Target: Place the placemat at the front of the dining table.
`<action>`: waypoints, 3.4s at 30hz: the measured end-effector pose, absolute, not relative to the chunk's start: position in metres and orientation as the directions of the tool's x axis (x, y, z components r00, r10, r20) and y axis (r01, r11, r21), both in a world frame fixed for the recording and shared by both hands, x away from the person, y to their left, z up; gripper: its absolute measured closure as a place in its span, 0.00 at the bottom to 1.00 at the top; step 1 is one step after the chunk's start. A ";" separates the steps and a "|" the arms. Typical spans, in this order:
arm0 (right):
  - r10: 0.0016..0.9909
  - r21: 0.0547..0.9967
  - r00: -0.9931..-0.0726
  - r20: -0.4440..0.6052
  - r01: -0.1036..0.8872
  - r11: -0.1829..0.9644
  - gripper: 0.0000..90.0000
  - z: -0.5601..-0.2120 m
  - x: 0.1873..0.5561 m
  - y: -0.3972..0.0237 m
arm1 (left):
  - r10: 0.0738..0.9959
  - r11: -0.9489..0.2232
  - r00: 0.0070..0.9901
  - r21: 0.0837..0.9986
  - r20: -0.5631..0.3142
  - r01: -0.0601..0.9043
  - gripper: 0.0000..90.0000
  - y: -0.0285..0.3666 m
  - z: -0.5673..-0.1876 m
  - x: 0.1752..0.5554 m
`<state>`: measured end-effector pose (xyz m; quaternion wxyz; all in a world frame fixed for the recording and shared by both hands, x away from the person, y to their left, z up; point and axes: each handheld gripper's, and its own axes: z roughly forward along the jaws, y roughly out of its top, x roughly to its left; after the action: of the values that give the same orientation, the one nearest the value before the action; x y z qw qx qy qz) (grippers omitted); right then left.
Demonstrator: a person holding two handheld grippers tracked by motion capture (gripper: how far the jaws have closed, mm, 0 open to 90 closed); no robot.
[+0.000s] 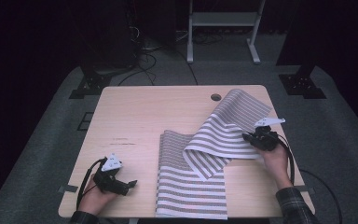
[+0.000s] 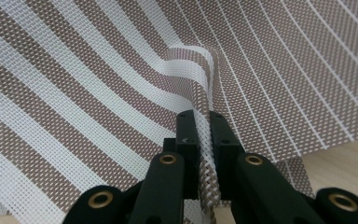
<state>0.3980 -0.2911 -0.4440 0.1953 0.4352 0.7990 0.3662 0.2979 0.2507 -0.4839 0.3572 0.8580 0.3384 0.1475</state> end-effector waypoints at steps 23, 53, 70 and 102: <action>0.883 0.740 -0.470 0.014 0.599 0.307 0.94 -0.438 0.460 -0.299 | 0.686 -0.515 0.728 0.714 0.012 0.474 0.00 0.251 -0.484 0.298; 0.871 0.774 -0.489 0.059 0.573 0.269 0.56 -0.439 0.396 -0.287 | 0.688 -0.516 0.726 0.712 0.014 0.476 0.00 0.251 -0.484 0.297; 0.790 0.760 -0.612 0.045 0.534 0.371 0.56 -0.448 0.379 -0.231 | 0.688 -0.516 0.726 0.711 0.012 0.477 0.00 0.251 -0.484 0.296; 0.713 0.733 -0.701 0.007 0.489 0.473 0.85 -0.475 0.378 -0.172 | 0.686 -0.518 0.728 0.711 0.013 0.475 0.00 0.250 -0.484 0.296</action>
<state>0.3784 -0.1717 -0.4749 0.1516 0.3557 0.8446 0.3704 0.2963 0.2505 -0.4838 0.3561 0.8585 0.3381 0.1477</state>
